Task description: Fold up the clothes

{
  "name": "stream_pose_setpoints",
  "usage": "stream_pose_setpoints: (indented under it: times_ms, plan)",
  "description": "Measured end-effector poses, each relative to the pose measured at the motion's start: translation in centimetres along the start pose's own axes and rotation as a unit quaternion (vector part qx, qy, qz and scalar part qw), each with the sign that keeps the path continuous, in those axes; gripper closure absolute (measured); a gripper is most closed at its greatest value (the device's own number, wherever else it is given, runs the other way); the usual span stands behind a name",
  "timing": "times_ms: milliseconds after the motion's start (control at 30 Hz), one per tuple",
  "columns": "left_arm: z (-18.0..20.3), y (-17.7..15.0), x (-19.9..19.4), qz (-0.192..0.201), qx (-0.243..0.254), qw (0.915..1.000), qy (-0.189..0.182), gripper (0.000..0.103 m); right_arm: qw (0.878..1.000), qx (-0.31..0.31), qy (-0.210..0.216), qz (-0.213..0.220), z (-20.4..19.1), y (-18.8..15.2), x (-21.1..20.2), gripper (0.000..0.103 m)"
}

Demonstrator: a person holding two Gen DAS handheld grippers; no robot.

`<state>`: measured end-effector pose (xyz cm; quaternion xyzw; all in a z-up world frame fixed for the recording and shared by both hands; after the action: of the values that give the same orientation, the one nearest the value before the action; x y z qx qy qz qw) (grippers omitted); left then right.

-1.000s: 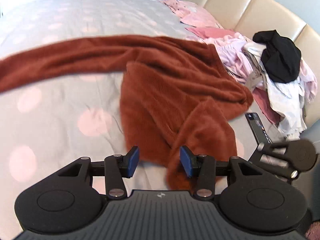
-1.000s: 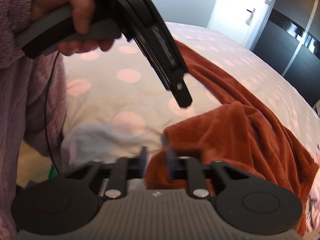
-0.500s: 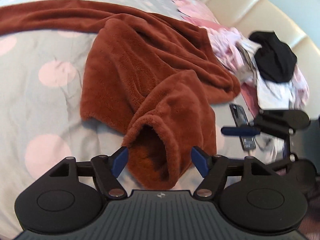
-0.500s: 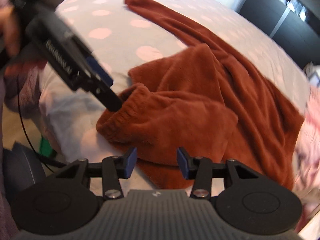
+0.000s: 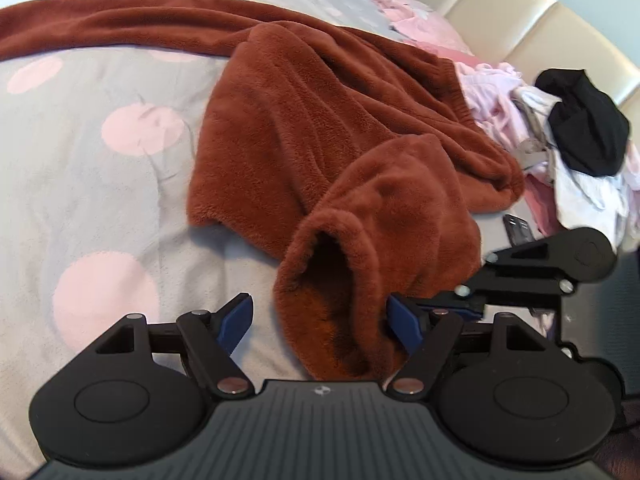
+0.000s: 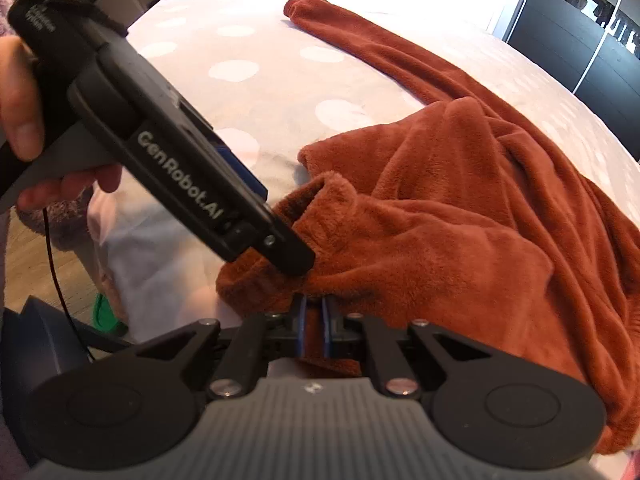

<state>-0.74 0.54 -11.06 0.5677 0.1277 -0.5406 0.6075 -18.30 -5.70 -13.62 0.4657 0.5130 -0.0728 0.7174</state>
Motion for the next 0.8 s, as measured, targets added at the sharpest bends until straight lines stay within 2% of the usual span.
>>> stream_pose_setpoints:
  times_ms: [133, 233, 300, 367, 400, 500, 567, 600, 700, 800]
  plan:
    - [-0.8, -0.1, 0.4, 0.016, -0.003, 0.9997, -0.021, 0.031, 1.000, -0.007, 0.019, -0.001, -0.1, 0.4, 1.0, 0.093]
    - [-1.3, 0.0, 0.7, 0.024, -0.023, 0.9979, -0.056, 0.033, 0.999, 0.000, 0.034, 0.001, 0.1, 0.3, 1.5, 0.093]
    - [-1.3, 0.1, 1.1, 0.017, -0.021, 0.9982, -0.053, 0.046, 0.999, 0.009, 0.048, -0.001, 0.2, 0.2, 1.7, 0.093]
    - [-1.3, 0.2, 1.3, 0.011, -0.012, 0.9991, -0.039, 0.077, 0.999, 0.009, 0.047, -0.006, 0.3, 0.3, 1.8, 0.093]
    - [-1.4, 0.2, 1.3, 0.009, -0.009, 0.9994, -0.033, 0.083, 0.999, 0.012, 0.046, -0.008, 0.3, 0.4, 1.7, 0.093]
    - [-1.3, 0.9, -0.4, 0.032, -0.008, 0.9989, -0.033, 0.088, 0.998, 0.028, 0.050, -0.018, 0.9, 0.7, 0.4, 0.085]
    - [-0.9, 1.8, -2.3, 0.055, 0.004, 0.9982, -0.024, 0.089, 0.998, 0.039, 0.043, -0.008, 1.8, 0.7, -1.3, 0.074]
    - [-0.8, 2.3, -3.5, 0.066, 0.007, 0.9976, -0.020, 0.089, 0.998, 0.045, 0.038, -0.002, 2.3, 0.7, -2.2, 0.073]
    - [-1.5, 4.2, -7.9, 0.108, 0.006, 0.9941, -0.013, 0.090, 0.996, 0.088, -0.003, 0.011, 5.2, 0.7, -4.8, 0.069]
    - [-3.1, 6.5, -12.9, 0.146, 0.007, 0.9892, 0.013, 0.090, 0.984, 0.164, -0.065, 0.007, 10.2, 0.0, -6.4, 0.069]
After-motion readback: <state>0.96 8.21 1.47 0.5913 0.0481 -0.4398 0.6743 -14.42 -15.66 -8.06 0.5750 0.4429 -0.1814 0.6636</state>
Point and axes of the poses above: each gripper's, at about its wrist camera, not at the fingertips, and x roughly the way its jaws point, z to its right, y to its top, the point moved 2 cm from there along x, roughly the way its jaws point, and after that the axes turned 9 degrees about x, right-handed, at the moved point
